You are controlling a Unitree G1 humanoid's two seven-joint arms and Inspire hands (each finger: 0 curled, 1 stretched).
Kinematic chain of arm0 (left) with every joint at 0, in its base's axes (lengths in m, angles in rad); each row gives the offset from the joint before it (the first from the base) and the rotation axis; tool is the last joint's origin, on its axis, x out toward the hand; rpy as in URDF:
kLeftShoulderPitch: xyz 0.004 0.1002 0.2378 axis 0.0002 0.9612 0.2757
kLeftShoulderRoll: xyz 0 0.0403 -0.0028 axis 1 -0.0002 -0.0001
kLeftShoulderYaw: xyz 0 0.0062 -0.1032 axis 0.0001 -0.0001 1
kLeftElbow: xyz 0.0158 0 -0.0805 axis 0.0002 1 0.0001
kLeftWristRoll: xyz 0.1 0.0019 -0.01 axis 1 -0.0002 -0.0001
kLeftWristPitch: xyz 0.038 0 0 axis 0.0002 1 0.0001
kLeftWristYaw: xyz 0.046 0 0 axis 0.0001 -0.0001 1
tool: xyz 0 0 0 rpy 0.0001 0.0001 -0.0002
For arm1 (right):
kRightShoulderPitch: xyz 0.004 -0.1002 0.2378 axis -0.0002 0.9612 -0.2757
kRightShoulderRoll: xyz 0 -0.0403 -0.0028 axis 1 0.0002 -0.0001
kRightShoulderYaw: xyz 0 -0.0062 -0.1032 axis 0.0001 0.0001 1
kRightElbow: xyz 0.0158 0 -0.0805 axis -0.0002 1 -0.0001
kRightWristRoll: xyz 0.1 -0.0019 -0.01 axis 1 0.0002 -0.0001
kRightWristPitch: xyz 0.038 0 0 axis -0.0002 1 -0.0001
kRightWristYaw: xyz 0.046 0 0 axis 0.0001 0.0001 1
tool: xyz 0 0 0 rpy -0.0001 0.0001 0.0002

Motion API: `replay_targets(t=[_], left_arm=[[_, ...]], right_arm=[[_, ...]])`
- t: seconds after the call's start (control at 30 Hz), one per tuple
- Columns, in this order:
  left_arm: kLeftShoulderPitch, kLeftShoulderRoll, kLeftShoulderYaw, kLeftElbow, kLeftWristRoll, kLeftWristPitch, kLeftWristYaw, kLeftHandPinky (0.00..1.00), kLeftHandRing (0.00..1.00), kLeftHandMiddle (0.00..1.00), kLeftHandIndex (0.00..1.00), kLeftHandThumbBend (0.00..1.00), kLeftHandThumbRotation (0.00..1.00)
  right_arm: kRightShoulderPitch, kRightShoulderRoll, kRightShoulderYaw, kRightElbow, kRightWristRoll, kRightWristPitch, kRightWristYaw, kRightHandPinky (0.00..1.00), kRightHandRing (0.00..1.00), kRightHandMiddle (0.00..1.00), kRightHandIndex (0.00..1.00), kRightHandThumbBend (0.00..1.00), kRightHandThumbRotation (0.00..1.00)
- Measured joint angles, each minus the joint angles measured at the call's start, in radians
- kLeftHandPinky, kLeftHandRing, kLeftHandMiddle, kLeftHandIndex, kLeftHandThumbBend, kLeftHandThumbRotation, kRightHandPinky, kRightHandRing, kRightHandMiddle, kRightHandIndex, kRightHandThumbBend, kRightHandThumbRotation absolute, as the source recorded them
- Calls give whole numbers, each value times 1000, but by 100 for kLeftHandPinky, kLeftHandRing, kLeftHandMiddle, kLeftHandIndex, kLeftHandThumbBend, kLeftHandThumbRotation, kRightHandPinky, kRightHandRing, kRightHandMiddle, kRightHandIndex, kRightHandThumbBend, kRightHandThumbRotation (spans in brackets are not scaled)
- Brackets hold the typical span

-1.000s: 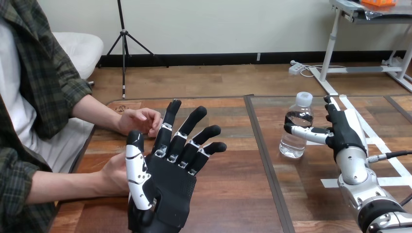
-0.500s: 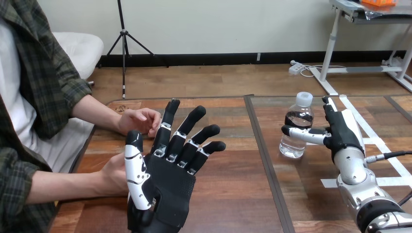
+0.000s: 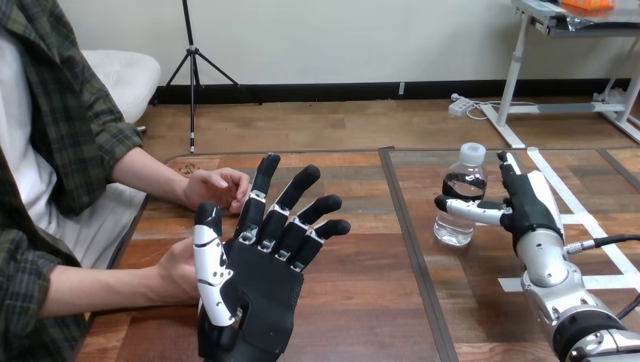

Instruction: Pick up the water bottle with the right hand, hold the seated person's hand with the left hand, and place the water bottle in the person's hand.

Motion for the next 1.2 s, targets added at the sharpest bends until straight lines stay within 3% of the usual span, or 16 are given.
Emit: replay_targets(t=[1.2], left_arm=[[1, 0, 0, 0, 2, -3, 0, 62, 70, 81, 99, 55, 100]], right_arm=[[-17, 35, 3, 0, -27, 9, -10, 87, 93, 95, 94, 77, 22]])
